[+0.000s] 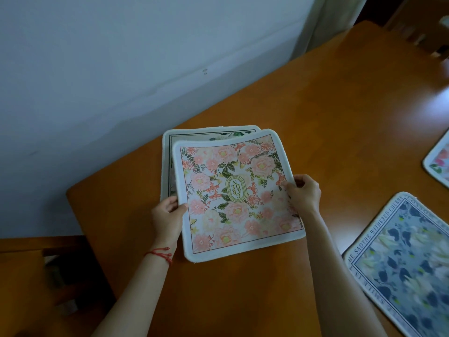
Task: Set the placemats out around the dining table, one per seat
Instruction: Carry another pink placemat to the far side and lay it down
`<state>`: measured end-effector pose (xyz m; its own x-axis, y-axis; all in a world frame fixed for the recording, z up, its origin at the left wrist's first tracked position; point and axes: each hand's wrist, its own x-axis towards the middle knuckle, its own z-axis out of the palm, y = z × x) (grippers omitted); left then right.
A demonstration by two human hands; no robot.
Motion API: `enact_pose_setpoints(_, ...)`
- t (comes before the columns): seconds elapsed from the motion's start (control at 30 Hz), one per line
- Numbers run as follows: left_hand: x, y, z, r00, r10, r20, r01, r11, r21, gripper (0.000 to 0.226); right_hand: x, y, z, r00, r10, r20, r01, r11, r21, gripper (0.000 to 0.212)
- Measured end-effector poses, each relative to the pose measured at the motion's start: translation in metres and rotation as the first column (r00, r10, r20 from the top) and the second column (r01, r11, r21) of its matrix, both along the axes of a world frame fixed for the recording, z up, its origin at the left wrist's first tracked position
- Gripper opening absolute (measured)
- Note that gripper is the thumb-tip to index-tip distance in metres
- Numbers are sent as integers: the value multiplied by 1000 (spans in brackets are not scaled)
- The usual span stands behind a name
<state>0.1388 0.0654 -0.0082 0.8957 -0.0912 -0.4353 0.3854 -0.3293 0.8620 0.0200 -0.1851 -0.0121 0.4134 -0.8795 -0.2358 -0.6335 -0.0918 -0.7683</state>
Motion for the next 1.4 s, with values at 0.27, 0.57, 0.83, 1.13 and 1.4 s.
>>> enact_pose_setpoints(0.27,-18,16,15,997,-61,41,60,998,28,30,-40,29,16,995,-53,89,54,999,0,18)
enact_pose_setpoints(0.57,-43,28,27,979,-175,104,168,983,70,32,-91,65,27,978,-145,150,141,989,36,16)
enact_pose_setpoints(0.83,-57,40,36,947,-295,130,286,955,83,33,-140,112,36,935,-303,186,295,953,72,16)
enact_pose_setpoints(1.13,-66,45,32,872,-471,132,466,882,70,33,-183,159,32,877,-448,174,445,894,56,20)
enact_pose_setpoints(1.4,-92,31,32,766,-631,126,628,775,71,31,-231,190,26,799,-576,175,573,816,68,20)
